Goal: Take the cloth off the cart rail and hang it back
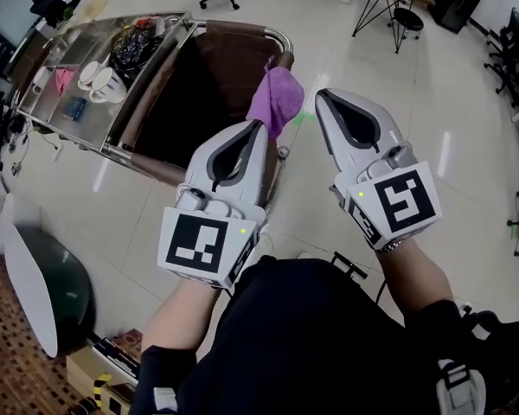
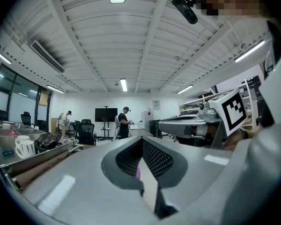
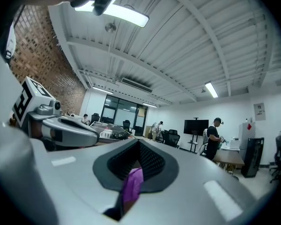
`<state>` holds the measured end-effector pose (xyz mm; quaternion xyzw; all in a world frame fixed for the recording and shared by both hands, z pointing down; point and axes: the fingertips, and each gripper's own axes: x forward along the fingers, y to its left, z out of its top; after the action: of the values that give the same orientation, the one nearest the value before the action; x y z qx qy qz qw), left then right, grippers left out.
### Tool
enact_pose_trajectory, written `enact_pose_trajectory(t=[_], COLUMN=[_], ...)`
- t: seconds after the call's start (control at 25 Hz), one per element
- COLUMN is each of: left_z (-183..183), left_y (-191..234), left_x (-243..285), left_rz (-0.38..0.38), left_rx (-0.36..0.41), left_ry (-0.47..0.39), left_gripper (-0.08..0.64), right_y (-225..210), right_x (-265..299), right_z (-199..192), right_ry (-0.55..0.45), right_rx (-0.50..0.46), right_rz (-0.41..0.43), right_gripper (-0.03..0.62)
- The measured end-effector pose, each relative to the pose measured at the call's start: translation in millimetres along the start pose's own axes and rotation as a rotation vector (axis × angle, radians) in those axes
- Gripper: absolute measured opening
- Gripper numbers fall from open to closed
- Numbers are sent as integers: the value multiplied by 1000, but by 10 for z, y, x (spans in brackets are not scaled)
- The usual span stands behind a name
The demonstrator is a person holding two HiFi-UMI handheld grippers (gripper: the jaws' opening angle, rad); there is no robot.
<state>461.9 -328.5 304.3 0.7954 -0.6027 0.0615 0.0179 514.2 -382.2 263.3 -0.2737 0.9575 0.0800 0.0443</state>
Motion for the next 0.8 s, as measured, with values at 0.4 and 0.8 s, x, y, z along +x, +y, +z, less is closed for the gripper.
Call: enact_pose_trajectory(t=[0.4, 0.8], left_z=[78, -248], left_y=[-532, -788], left_x=[-149, -468], left_rz=[96, 78], left_rx=[61, 27], left_ry=[-152, -2], left_gripper=[-5, -5], right_y=[233, 696], right_x=[-648, -906], right_z=[3, 21], right_ry=[-28, -39], right_rx=[10, -3], right_rz=[95, 138], right_gripper=[0, 0])
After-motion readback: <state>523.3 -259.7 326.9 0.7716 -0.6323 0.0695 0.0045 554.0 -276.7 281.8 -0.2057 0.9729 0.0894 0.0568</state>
